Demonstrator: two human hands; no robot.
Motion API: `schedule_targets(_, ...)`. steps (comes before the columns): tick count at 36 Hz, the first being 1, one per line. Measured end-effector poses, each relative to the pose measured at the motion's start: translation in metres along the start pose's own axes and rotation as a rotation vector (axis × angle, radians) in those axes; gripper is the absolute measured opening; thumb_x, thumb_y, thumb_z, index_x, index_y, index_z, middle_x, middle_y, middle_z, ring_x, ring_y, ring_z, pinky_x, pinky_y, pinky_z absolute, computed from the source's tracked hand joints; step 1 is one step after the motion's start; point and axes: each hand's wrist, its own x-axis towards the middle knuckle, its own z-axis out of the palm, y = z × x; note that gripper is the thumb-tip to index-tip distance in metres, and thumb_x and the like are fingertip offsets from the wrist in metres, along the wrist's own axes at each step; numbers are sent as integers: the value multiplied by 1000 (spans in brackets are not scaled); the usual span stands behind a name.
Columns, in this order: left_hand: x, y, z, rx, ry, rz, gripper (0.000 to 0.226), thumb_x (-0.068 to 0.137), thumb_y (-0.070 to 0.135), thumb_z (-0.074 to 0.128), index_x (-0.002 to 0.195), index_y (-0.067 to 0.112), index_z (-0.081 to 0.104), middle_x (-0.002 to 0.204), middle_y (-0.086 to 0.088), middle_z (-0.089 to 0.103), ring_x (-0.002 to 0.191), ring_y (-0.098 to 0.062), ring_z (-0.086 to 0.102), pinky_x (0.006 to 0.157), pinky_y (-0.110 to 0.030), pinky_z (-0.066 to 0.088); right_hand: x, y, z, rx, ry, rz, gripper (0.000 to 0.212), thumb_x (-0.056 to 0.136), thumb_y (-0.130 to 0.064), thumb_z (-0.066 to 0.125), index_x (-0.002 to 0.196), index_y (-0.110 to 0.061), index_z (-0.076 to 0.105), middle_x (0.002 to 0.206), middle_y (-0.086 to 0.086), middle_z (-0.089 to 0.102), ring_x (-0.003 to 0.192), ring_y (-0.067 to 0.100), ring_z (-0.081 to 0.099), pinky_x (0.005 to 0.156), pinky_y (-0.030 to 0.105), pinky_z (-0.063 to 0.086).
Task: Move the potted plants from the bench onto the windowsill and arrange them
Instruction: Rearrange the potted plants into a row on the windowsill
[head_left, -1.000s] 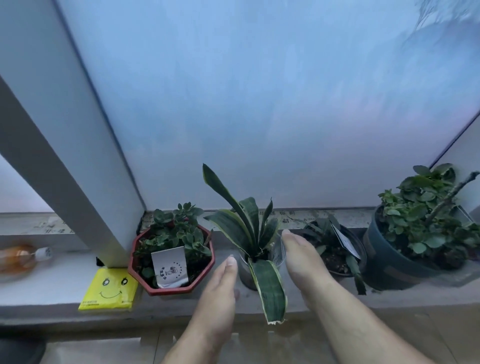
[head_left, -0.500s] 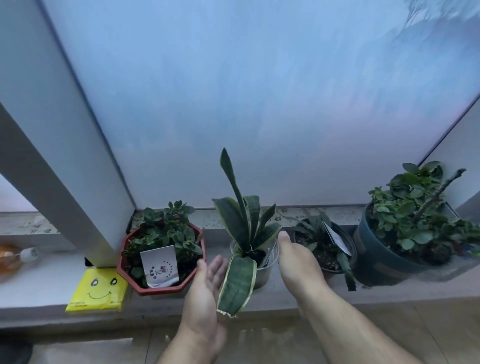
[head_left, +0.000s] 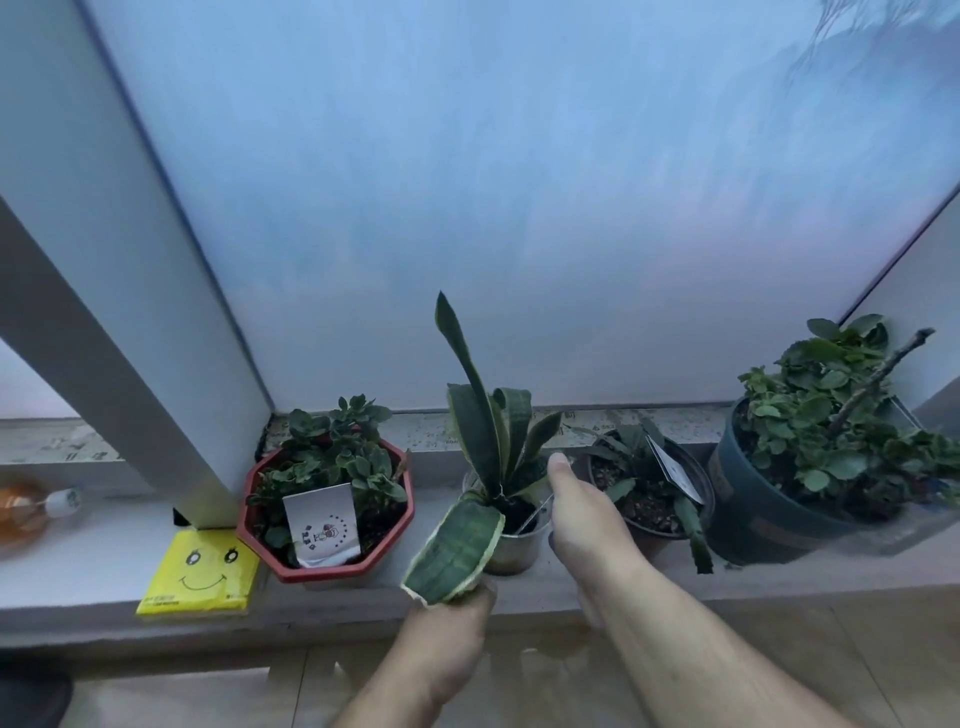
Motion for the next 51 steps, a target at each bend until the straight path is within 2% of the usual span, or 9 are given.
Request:
schedule_targets(4,-1,11,3,-61,-36,58,26,99,14,56,102,39,57,99,37,50,99,12,50,97,-17,33,-4,2,-1,-6,71,29,55,104,-54,35,66,-17,48,57,-2,45,63,20,44,67,36,34)
schedule_targets(10,-2,13,15,-123,61,110,31,95,3,56,97,33,51,91,27,56,67,25,53,57,7,35,5,0,-1,-14,-10,-13,60,103,-58,35,134,-13,57,120,4,61,102,15,48,94,36,36)
schedule_targets(15,2,8,15,-105,38,133,38,94,2,55,112,35,47,109,27,54,83,31,45,79,-4,38,9,3,1,1,-3,41,48,104,-55,36,110,-14,60,87,-5,55,90,17,52,90,36,39)
schedule_targets(20,11,10,8,-121,-15,124,35,96,3,55,102,37,49,99,35,49,72,37,46,86,-9,39,5,8,9,18,23,80,67,93,-69,38,122,-14,62,116,1,62,109,22,56,93,39,42)
schedule_targets(29,20,11,-2,-47,-42,108,43,96,8,57,126,35,43,109,26,48,98,17,45,96,-16,31,-2,8,13,41,17,147,84,83,-77,36,136,-15,56,125,6,63,118,28,58,107,48,45)
schedule_targets(37,23,12,-1,47,-51,121,38,97,10,56,118,38,41,115,22,49,103,8,48,89,-10,36,0,8,9,95,39,139,52,96,-66,42,77,-18,52,82,-6,54,93,25,57,110,51,46)
schedule_targets(42,25,11,-3,118,-69,131,54,95,14,57,146,27,42,145,18,42,133,-1,38,111,-21,31,-3,7,8,131,43,154,71,88,-73,45,117,-10,61,110,7,59,111,29,59,111,51,46)
schedule_targets(48,25,10,-5,124,-67,147,73,90,14,56,156,29,28,162,13,27,147,0,23,123,-33,23,-2,6,5,91,35,136,58,94,-68,45,85,-12,59,82,0,58,91,24,62,107,51,50)
schedule_targets(51,24,15,-7,90,-61,126,67,92,12,56,153,27,31,155,12,37,134,4,33,115,-22,28,-6,3,6,128,-4,155,71,89,-73,45,116,-10,64,95,1,60,107,26,62,111,51,46)
